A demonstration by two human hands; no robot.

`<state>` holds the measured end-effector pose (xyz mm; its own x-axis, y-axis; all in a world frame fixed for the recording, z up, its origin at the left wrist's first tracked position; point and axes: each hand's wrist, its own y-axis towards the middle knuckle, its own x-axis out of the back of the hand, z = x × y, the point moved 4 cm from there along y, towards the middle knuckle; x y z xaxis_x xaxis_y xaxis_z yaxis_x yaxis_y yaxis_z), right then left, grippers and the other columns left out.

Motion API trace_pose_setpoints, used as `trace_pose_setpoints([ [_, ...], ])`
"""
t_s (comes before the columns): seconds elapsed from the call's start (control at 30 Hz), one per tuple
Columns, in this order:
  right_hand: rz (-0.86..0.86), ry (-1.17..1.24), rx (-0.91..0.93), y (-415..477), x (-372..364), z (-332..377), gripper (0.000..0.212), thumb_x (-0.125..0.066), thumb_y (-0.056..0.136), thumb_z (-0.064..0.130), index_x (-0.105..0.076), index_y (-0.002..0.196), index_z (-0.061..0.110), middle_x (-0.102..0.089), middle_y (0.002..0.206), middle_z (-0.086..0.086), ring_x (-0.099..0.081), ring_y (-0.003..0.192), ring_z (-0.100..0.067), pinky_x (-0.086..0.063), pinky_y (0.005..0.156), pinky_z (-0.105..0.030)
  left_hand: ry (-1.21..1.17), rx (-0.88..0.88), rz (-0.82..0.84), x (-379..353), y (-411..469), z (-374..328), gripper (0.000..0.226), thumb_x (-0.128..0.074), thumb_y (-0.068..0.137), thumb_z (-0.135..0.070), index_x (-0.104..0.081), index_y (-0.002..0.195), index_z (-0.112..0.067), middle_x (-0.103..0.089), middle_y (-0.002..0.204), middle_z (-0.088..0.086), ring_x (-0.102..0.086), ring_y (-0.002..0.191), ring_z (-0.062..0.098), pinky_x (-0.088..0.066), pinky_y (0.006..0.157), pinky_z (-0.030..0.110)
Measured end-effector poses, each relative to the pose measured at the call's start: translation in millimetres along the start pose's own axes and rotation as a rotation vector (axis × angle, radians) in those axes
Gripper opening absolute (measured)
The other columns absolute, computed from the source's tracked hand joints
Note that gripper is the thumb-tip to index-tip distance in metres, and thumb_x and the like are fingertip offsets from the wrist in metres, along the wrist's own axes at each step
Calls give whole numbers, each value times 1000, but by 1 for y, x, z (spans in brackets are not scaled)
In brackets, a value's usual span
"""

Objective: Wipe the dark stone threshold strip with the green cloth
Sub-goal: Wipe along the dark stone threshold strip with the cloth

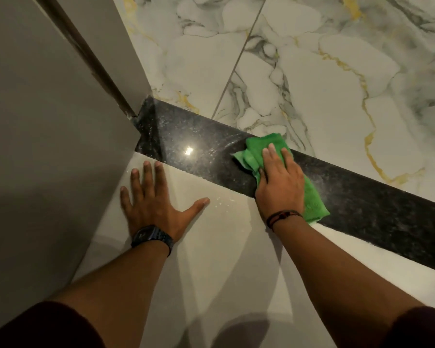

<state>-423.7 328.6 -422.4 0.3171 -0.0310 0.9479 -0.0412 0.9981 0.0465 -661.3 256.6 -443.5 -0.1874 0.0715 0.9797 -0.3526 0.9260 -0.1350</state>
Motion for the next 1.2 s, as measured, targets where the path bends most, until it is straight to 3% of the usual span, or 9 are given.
trace_pose_setpoints([
  [0.13, 27, -8, -56, 40, -22, 47, 53, -51, 90, 13, -36, 141, 19, -34, 152, 1, -24, 140, -25, -20, 112, -46, -14, 11, 2, 1, -2, -1, 128, -23, 56, -102, -5, 153, -21, -16, 161, 6, -9, 147, 29, -11, 116, 56],
  [0.3, 129, -1, 193, 52, -50, 123, 57, -50, 89, 14, -33, 143, 23, -31, 153, 6, -21, 141, -22, -19, 113, -46, -6, 20, 33, 3, 0, 2, 135, -23, 51, -104, -5, 153, -18, -14, 161, 6, -8, 147, 28, -10, 116, 54],
  [0.43, 200, 22, 449, 18, -40, 108, 50, -49, 92, 25, -38, 141, 25, -38, 149, 8, -27, 139, -20, -21, 110, -42, 12, 20, 70, 7, 0, 5, 143, -15, 44, -106, -5, 153, -14, -13, 161, 6, -6, 148, 27, -9, 116, 53],
  [0.53, 219, 55, 575, 1, -21, 69, 48, -53, 90, 25, -45, 137, 24, -45, 144, 7, -35, 135, -21, -27, 107, -42, -4, 15, 61, 10, -2, 2, 144, -20, 44, -106, -5, 153, -14, -13, 161, 6, -6, 148, 26, -8, 117, 53],
  [0.67, 168, 76, 505, 14, -9, 42, 46, -55, 87, 18, -51, 133, 18, -52, 139, 1, -41, 132, -26, -37, 103, -47, -14, 15, 32, 10, -1, 1, 141, -25, 46, -106, -9, 153, -15, -18, 160, 6, -9, 147, 27, -10, 117, 53],
  [0.77, 137, 52, 358, 27, -16, 51, 50, -54, 88, 19, -44, 137, 21, -46, 144, 3, -34, 135, -25, -32, 108, -48, -19, 13, 14, 7, 1, 0, 141, -26, 46, -106, -10, 153, -15, -18, 160, 6, -9, 147, 27, -8, 117, 52],
  [0.97, 118, 45, 285, 74, -37, 98, 48, -49, 91, 19, -42, 138, 23, -39, 148, 8, -30, 137, -24, -24, 109, -44, -16, 41, 15, 5, 1, -2, 142, -24, 44, -106, -11, 153, -15, -18, 160, 5, -8, 147, 27, -6, 117, 52],
  [1.13, 132, 37, 316, 100, -46, 153, 59, -47, 87, 9, -34, 142, 26, -34, 151, 9, -25, 138, -24, -22, 110, -46, -4, -1, -9, 18, 9, -8, 133, -31, 52, -100, -13, 152, -15, -21, 159, 6, -10, 147, 27, -7, 116, 53],
  [1.2, 163, -3, 423, 92, -50, 168, 64, -47, 84, 10, -30, 144, 26, -32, 152, 9, -23, 139, -24, -19, 111, -47, -15, 12, 5, 14, 11, -6, 131, -35, 54, -97, -11, 153, -15, -20, 160, 6, -9, 148, 26, -7, 116, 53],
])
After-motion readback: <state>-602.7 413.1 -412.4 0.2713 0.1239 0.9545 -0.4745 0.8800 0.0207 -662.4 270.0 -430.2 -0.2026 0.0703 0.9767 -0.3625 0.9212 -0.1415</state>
